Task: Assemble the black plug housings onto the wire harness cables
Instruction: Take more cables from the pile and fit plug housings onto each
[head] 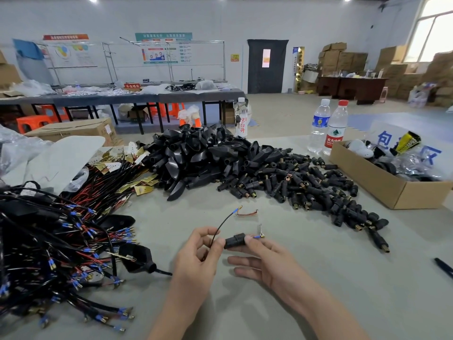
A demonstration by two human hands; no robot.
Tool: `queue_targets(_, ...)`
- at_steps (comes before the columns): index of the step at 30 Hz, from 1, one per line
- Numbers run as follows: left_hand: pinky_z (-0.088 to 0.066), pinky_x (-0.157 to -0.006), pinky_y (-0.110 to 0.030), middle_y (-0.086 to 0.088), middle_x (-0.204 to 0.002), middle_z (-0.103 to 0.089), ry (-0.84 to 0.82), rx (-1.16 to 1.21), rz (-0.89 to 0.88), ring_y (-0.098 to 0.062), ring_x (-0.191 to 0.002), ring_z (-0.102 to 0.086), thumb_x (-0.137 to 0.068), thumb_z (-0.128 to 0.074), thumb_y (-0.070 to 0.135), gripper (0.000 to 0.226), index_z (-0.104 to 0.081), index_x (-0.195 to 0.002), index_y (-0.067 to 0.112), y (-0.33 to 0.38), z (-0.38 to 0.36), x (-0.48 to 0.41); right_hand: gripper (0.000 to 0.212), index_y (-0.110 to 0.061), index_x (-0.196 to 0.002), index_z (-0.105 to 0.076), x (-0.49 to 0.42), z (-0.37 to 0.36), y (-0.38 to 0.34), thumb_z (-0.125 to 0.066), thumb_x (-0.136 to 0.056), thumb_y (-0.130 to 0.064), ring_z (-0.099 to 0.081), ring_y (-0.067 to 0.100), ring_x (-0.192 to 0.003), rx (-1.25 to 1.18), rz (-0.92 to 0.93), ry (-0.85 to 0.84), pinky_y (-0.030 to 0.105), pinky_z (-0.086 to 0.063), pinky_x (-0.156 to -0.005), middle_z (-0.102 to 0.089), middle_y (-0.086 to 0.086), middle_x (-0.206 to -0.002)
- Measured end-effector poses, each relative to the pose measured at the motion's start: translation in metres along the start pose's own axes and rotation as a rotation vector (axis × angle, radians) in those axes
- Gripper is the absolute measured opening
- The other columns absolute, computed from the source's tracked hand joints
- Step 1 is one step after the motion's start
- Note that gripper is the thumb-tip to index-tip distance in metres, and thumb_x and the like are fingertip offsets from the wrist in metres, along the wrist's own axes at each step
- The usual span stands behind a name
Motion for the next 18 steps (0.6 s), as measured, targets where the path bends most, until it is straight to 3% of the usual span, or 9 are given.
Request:
queue_targets(5,-0.044,-0.052,-0.018,0.007,-0.077,-0.066,-0.043,-0.017,0.012,-0.01,-0.056,-0.055,-0.092,-0.065,0.031,0.01,-0.065,-0.092,0.041,-0.002,-0.001,0.001,0.033,-0.001,-0.113,-0.068,-0.002,0.004,0.0,-0.051,-0.101,-0.027,-0.072,0.035,-0.097,-0.047,-0.006,0.06,0.034,-0.06,-0.07,-0.074,0.016,-0.11)
queue_targets(7,-0.047,-0.061,-0.022,0.007,-0.085,-0.069,-0.031,-0.053,-0.003,-0.012,-0.071,-0.064,-0.087,-0.064,0.041,0.004,-0.068,-0.087,0.038,0.0,0.0,0.001,0.032,0.0,-0.114,-0.067,-0.002,0.003,-0.001,-0.049,-0.103,-0.024,-0.074,0.032,-0.093,-0.059,-0.006,0.066,0.031,-0.059,-0.068,-0.074,0.017,-0.108)
queue_targets(10,-0.052,-0.076,-0.032,0.002,-0.094,-0.073,-0.014,0.012,-0.012,-0.014,-0.086,-0.068,-0.083,-0.063,0.044,0.017,-0.072,-0.084,0.031,0.008,0.001,-0.001,0.032,-0.002,-0.111,-0.069,-0.002,0.003,-0.004,-0.045,-0.105,-0.021,-0.074,0.032,-0.091,-0.116,0.005,0.079,0.03,-0.06,-0.066,-0.074,0.018,-0.106)
queue_targets(14,-0.049,-0.079,-0.017,-0.006,-0.081,-0.069,-0.133,0.19,-0.041,-0.011,-0.081,-0.064,-0.093,-0.054,0.034,0.031,-0.07,-0.078,0.011,0.021,-0.004,0.003,0.031,-0.004,-0.116,-0.066,-0.001,0.008,-0.007,-0.042,-0.105,-0.02,-0.073,0.033,-0.097,-0.179,0.014,0.094,0.03,-0.06,-0.068,-0.073,0.02,-0.109)
queue_targets(18,-0.046,-0.072,-0.014,0.006,-0.071,-0.062,-0.168,0.214,-0.013,-0.007,-0.074,-0.057,-0.087,-0.064,0.044,0.03,-0.069,-0.069,0.022,0.023,-0.01,0.005,0.032,-0.003,-0.119,-0.065,-0.001,0.008,-0.007,-0.042,-0.105,-0.019,-0.073,0.033,-0.095,-0.206,-0.005,0.102,0.03,-0.06,-0.066,-0.073,0.02,-0.11)
Point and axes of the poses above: each hand's wrist, its own x-axis away from the middle knuckle, its own z-axis out of the back of the hand, y = z × x, the point moved 5 cm from there along -x, towards the middle knuckle
